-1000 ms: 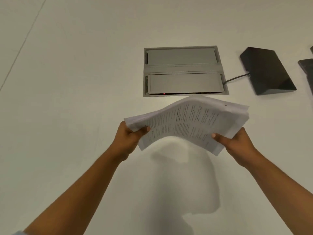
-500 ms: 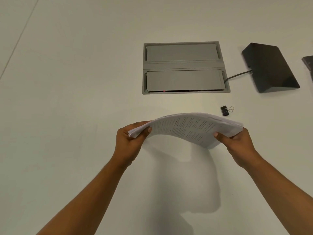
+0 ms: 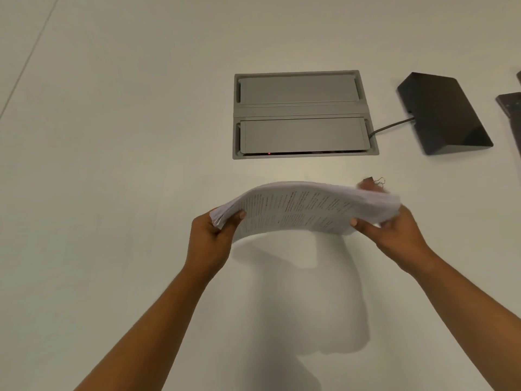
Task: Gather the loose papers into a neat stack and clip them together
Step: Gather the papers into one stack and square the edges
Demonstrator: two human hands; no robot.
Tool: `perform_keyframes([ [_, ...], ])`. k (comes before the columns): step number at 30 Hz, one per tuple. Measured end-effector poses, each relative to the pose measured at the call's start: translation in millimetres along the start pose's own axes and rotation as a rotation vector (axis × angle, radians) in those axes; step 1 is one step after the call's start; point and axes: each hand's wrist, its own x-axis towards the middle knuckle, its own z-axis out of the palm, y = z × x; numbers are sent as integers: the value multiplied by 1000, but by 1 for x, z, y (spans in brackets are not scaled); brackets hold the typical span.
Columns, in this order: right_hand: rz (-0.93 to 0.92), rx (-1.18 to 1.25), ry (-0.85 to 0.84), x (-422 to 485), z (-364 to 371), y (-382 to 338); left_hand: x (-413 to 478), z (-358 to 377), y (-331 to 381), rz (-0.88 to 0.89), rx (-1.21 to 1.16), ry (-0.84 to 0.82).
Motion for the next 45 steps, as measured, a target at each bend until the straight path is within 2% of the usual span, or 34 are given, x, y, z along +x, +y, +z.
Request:
perform_keyframes([
  [3,-167,-278,231,3,-9,-35,-3,-5,21,119,111,-8],
  [4,-235,-382,228,3,-10,-52,-3,-6,31,159,140,-27],
  [8,-397,-663,-133,9,-2,-94,0,-12,60,508,352,-155],
  [9,-457,-704,-175,12,1,-97,1,-12,67,585,396,-153],
  [11,-533,-634,-212,14,4,-98,4,-14,80,697,411,-55],
  [13,-485,-411,-186,12,4,-96,4,-15,89,745,376,149],
  [15,-379,-183,-122,9,3,-89,8,-18,89,694,333,341],
  [17,-255,12,-78,6,5,-80,14,-19,81,488,185,380],
  [20,-110,274,-87,-2,10,-70,26,-10,76,82,-309,86],
  [22,-68,320,-96,-5,14,-65,30,0,76,-33,-388,-56],
  [26,-79,284,-83,-5,16,-59,29,7,70,-12,-422,-33],
  [29,-116,206,-52,-4,17,-55,27,9,70,96,-473,-52],
  [32,-163,140,-17,-1,22,-53,24,15,72,177,-395,-45],
  [36,-135,133,-10,5,28,-55,21,20,63,148,-283,-27],
  [45,-100,155,-64,20,41,-44,30,33,37,59,-307,-39],
])
